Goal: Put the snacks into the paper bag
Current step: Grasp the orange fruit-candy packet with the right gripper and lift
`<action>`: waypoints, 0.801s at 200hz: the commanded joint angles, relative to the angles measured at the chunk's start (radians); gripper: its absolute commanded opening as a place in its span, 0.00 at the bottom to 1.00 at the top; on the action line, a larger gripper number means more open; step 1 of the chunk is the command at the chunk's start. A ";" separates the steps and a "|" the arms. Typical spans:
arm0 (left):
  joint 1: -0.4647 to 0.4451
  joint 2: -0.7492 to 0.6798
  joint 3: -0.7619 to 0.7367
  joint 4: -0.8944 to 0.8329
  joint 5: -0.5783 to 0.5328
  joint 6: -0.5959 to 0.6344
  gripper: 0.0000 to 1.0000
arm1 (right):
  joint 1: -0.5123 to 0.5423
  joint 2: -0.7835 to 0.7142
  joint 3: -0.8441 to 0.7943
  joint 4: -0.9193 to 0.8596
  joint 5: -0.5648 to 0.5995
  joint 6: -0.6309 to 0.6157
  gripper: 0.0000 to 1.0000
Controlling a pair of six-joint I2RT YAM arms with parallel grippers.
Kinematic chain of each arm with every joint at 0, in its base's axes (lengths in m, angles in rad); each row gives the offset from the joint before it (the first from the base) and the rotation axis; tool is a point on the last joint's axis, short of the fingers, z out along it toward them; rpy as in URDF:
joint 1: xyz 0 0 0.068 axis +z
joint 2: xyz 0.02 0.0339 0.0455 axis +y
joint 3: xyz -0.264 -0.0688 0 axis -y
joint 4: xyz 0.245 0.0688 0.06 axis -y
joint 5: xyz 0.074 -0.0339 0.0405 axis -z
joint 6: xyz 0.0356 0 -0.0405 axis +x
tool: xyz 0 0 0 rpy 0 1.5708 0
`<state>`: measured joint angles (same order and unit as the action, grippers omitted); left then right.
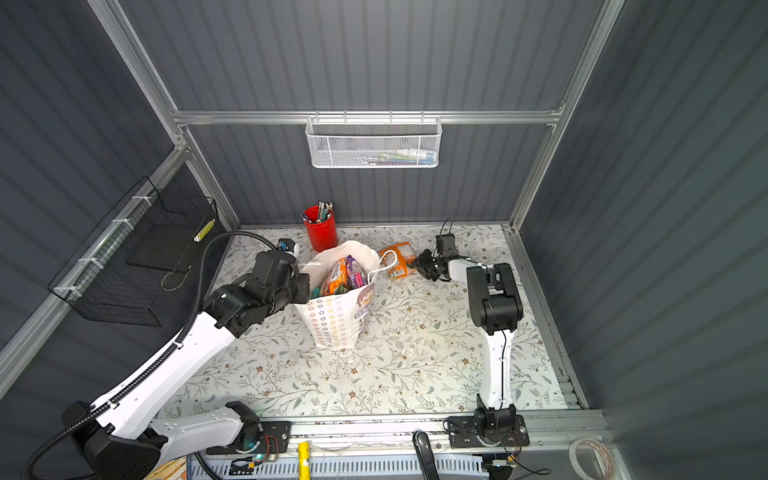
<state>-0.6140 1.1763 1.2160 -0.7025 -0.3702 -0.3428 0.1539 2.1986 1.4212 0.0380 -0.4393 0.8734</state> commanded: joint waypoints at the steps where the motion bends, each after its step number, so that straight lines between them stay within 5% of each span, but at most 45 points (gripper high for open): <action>1: -0.002 0.002 0.010 0.046 -0.032 0.023 0.00 | -0.007 0.029 0.014 -0.046 -0.002 -0.012 0.30; 63: -0.003 0.003 0.007 0.046 -0.039 0.023 0.00 | -0.010 0.001 -0.021 -0.004 -0.016 -0.009 0.02; 160: -0.003 0.003 0.007 0.046 -0.042 0.026 0.00 | -0.008 -0.257 -0.189 0.111 -0.031 0.026 0.00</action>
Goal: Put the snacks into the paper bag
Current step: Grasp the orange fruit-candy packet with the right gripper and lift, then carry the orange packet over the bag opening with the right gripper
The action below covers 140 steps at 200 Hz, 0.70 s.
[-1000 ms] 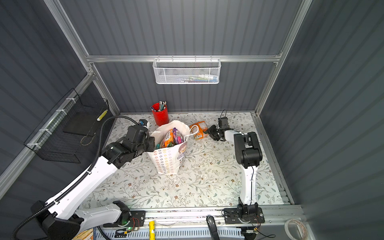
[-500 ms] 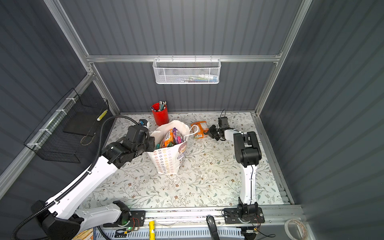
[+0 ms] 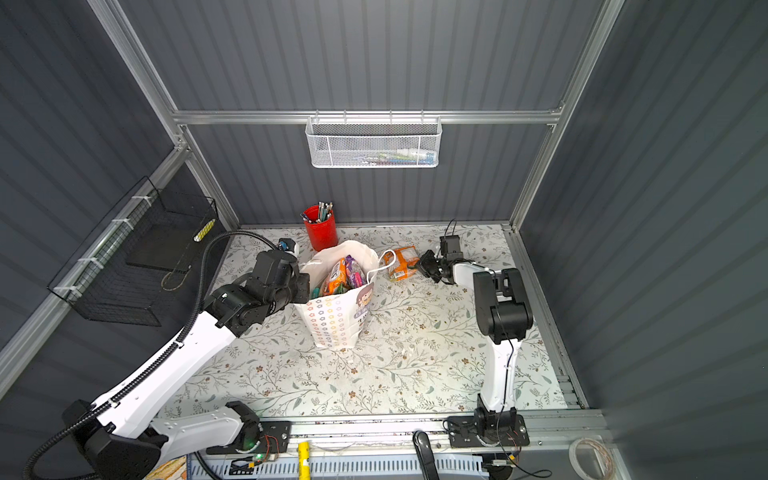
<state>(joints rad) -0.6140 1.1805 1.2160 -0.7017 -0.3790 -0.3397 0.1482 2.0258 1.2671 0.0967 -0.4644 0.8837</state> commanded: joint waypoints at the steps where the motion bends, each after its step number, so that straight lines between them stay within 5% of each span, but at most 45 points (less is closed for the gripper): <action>1: -0.003 -0.001 0.007 0.045 -0.034 0.023 0.00 | -0.002 -0.088 -0.038 0.053 -0.006 0.017 0.00; 84: -0.003 -0.001 0.008 0.045 -0.032 0.024 0.00 | 0.014 -0.467 -0.224 0.111 0.053 0.040 0.00; 140: -0.003 -0.002 0.010 0.044 -0.033 0.026 0.00 | 0.145 -0.751 -0.150 -0.029 0.195 -0.043 0.00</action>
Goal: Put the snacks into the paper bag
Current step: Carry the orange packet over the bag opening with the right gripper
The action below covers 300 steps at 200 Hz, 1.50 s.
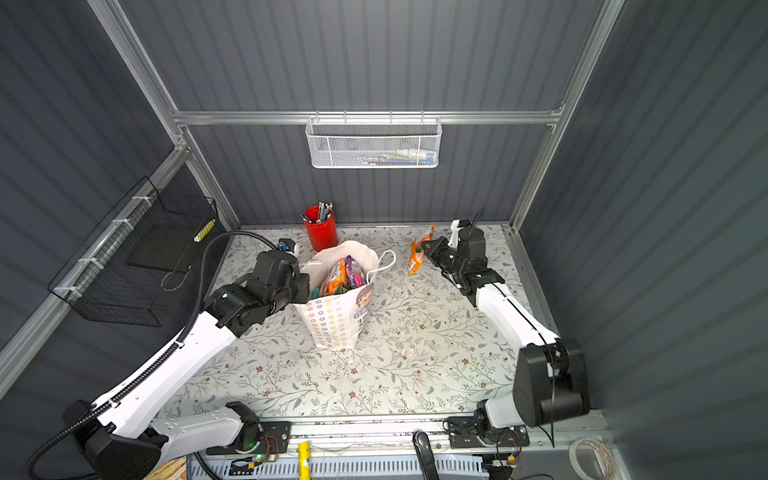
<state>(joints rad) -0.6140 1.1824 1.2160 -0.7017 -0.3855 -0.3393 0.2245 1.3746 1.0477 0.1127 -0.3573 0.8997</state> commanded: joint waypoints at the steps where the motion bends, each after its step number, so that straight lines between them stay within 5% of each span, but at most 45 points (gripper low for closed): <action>1: -0.003 -0.002 0.010 0.044 -0.027 0.025 0.00 | 0.073 -0.102 0.073 -0.048 0.091 -0.061 0.00; 61: -0.003 0.000 0.009 0.045 -0.023 0.026 0.00 | 0.375 -0.213 0.312 -0.206 0.257 -0.219 0.00; 135: -0.004 0.000 0.010 0.045 -0.020 0.026 0.00 | 0.634 -0.119 0.469 -0.286 0.324 -0.346 0.00; 255: -0.004 -0.006 0.010 0.045 -0.021 0.026 0.00 | 0.676 0.031 0.493 -0.380 0.276 -0.334 0.00; 300: -0.005 -0.006 0.011 0.045 -0.020 0.026 0.00 | 0.670 0.150 0.647 -0.548 0.281 -0.347 0.00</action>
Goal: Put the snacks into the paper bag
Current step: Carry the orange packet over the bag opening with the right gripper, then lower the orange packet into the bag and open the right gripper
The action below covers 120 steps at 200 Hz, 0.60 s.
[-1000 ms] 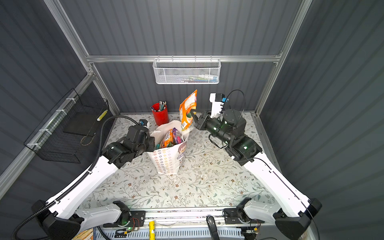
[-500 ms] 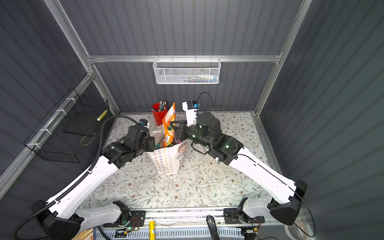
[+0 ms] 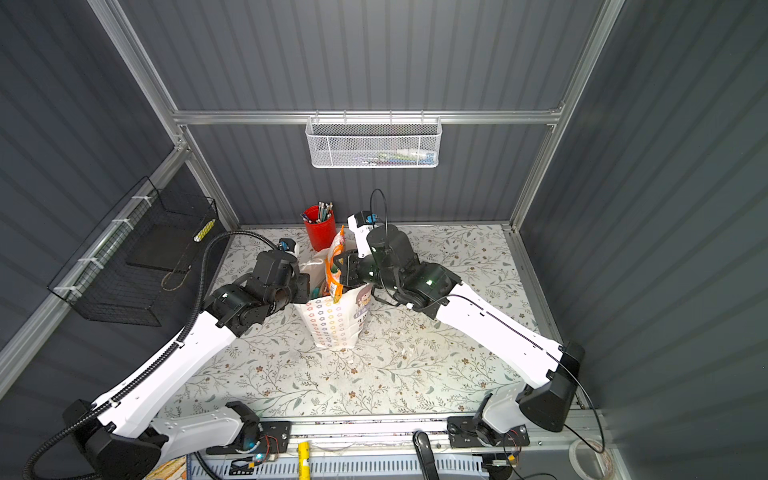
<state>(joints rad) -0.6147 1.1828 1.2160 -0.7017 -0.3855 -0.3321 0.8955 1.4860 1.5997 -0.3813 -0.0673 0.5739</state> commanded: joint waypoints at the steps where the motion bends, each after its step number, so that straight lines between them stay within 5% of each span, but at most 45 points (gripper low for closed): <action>1: -0.005 -0.007 0.010 0.045 -0.020 0.019 0.00 | -0.001 0.042 0.099 -0.057 -0.011 -0.021 0.00; 120: -0.011 -0.016 0.011 0.045 -0.021 0.024 0.00 | -0.130 0.346 0.430 -0.293 -0.192 -0.086 0.00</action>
<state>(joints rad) -0.6212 1.1847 1.2160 -0.7021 -0.3855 -0.3317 0.8032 1.8149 1.9961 -0.6418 -0.2138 0.5274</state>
